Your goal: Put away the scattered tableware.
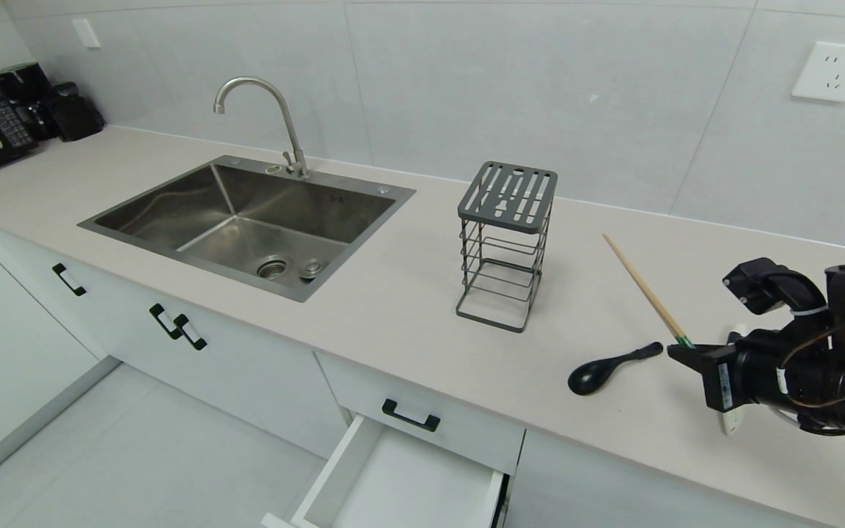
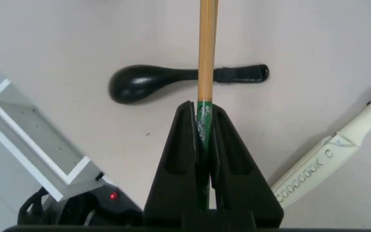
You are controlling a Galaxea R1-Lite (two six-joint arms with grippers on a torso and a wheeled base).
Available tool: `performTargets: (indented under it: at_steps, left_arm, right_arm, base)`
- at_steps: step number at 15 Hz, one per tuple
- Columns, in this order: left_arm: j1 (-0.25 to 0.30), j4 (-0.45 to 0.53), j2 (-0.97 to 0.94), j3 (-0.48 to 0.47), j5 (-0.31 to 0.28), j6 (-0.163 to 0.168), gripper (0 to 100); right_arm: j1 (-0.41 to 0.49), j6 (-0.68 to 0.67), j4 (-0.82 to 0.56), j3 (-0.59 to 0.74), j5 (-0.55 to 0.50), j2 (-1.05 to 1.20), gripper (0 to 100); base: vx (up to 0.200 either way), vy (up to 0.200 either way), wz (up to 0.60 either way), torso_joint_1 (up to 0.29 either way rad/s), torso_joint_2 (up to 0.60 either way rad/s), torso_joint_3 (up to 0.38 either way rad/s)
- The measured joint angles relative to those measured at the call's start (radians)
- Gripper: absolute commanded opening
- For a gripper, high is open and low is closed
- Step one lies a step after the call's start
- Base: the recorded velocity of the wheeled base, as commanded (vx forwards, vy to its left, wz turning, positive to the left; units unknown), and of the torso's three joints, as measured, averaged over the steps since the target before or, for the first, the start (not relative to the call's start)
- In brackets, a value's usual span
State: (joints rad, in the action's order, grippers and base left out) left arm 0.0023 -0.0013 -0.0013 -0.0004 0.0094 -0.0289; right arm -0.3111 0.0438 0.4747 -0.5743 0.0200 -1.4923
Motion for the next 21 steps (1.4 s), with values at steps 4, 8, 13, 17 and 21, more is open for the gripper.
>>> performTargets:
  at_steps: [4, 8, 13, 17, 21]
  left_arm:
    - [0.000, 0.000, 0.000, 0.000, 0.000, 0.000, 100]
    - [0.000, 0.000, 0.000, 0.000, 0.000, 0.000, 100]
    - [0.000, 0.000, 0.000, 0.000, 0.000, 0.000, 100]
    - [0.000, 0.000, 0.000, 0.000, 0.000, 0.000, 100]
    - [0.001, 0.000, 0.000, 0.000, 0.000, -0.001, 100]
  right_arm:
    - [-0.077, 0.002, 0.000, -0.003, -0.006, 0.085, 0]
    - [-0.163, 0.002, 0.000, -0.004, -0.007, 0.128, 0]
    - [-0.292, 0.003, 0.000, -0.006, -0.006, 0.140, 0]
    - [-0.387, 0.025, 0.001, -0.002, 0.007, 0.119, 0]
    - [-0.467, 0.058, 0.056, 0.029, 0.077, 0.040, 0]
  base:
    - [0.000, 0.000, 0.00, 0.000, 0.00, 0.000]
    - [0.000, 0.000, 0.00, 0.000, 0.00, 0.000]
    - [0.000, 0.000, 0.00, 0.000, 0.00, 0.000]
    - [0.000, 0.000, 0.00, 0.000, 0.00, 0.000]
    - [0.000, 0.000, 0.00, 0.000, 0.00, 0.000]
